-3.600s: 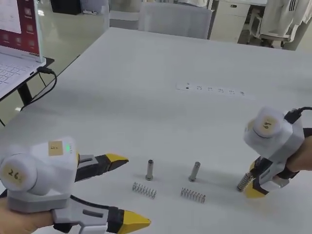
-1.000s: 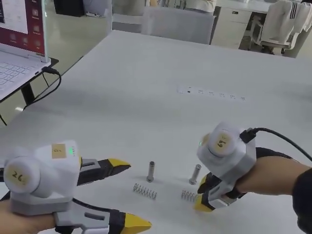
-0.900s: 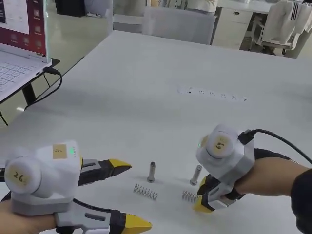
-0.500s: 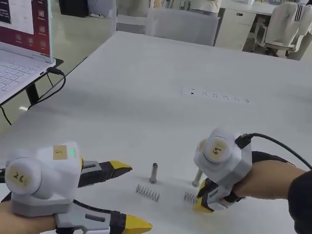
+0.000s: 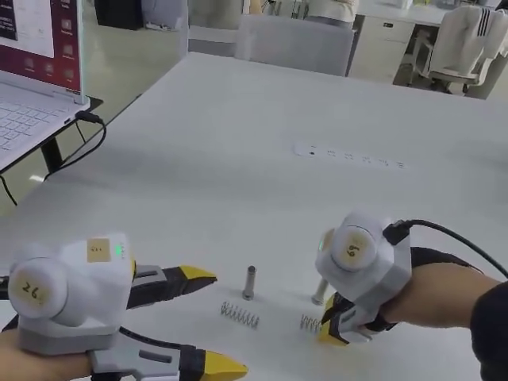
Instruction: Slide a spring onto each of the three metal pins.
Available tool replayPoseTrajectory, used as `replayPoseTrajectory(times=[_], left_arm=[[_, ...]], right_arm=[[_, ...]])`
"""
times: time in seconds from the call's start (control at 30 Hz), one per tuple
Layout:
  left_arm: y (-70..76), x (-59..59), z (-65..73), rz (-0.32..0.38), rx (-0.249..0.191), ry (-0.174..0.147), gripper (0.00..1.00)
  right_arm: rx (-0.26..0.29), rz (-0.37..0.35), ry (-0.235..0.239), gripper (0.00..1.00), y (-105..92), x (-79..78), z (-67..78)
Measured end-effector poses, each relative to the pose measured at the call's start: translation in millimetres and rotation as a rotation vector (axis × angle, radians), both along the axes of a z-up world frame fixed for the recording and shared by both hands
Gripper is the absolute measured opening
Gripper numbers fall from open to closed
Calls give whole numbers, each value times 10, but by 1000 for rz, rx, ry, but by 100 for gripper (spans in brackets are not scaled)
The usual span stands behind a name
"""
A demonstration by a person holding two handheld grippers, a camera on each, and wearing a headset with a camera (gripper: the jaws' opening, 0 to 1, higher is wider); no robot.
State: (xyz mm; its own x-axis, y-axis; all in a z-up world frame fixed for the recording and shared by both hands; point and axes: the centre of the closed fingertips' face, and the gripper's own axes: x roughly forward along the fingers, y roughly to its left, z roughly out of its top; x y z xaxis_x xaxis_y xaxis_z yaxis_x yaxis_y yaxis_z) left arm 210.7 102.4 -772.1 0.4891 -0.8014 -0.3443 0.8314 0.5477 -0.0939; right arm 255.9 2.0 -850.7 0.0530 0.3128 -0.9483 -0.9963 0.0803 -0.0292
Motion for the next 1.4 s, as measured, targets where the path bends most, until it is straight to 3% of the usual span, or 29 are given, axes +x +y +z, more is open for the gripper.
replayPoseTrajectory(times=[0.23,0.63,1.13,1.4], left_arm=[[-67,0,49,-25,4,-9,60],[-239,0,125,-90,20,-28,54],[-405,-50,200,-159,-7,-32,36],[-484,-93,200,-197,-13,-33,25]], right_arm=[[52,10,31,8,44,-144,238],[75,97,19,8,170,-366,598],[112,166,20,8,334,-536,805],[117,204,18,8,384,-590,841]])
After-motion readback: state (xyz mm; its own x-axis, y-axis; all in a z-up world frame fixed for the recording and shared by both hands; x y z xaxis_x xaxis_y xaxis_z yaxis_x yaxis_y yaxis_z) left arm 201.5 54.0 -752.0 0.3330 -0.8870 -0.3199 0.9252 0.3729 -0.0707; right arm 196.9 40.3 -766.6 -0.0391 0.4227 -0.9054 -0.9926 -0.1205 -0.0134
